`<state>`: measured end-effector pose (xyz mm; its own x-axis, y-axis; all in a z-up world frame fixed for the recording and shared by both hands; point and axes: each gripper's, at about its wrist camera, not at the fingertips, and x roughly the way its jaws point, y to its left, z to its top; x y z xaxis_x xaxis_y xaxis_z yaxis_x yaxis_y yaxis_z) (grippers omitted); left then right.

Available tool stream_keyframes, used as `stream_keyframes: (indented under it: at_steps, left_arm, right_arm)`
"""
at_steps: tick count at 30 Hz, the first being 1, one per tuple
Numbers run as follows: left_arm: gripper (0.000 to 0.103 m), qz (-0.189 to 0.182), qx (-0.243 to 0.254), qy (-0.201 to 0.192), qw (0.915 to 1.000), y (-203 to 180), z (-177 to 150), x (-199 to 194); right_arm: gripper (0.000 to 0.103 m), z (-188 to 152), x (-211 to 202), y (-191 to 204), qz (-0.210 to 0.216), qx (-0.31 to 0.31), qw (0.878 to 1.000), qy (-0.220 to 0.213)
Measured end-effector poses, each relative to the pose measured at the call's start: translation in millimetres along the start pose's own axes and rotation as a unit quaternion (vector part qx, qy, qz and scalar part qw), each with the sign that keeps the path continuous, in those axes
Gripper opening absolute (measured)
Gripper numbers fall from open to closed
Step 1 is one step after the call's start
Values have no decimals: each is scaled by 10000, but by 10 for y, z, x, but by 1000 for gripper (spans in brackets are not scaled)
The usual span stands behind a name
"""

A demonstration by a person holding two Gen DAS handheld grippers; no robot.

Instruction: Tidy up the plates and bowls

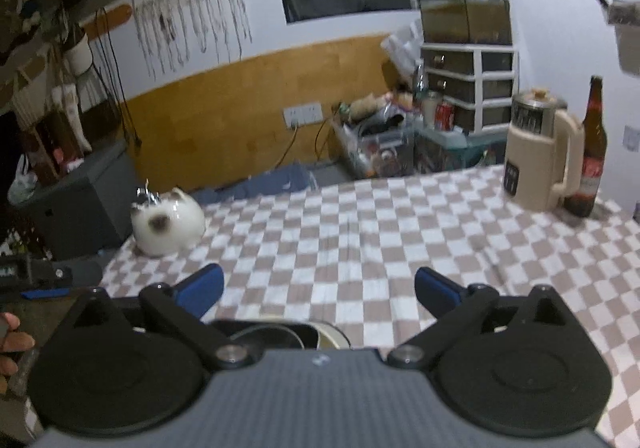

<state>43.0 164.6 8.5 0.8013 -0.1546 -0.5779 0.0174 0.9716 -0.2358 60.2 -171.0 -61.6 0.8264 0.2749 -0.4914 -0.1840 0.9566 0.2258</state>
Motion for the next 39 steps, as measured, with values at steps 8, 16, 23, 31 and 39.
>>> stream_keyframes:
  at_steps: [8,16,23,31,39]
  left_arm:
    - [103,563,647,-330,9958,-214,11,-287]
    - [103,847,829,-407,9921,-235,-111,-440]
    - [103,667,791,35,9946,-111,-311,-418]
    - [103,607,760,560,9937,-67,-514,-336]
    - [103,538,932,984,9893,-104,-698,-248]
  right_arm:
    - [102,38,-373,43,-201,-141,9984,-507]
    - [102,-54,-541,59,-211,-429,9987,-155]
    - [102,-236,-514,78,-396,-241,9985,299]
    - [102,-487,-487,173,-625,-390,9947,717]
    - [102,-570,-479,143,-698,-362,9925,933]
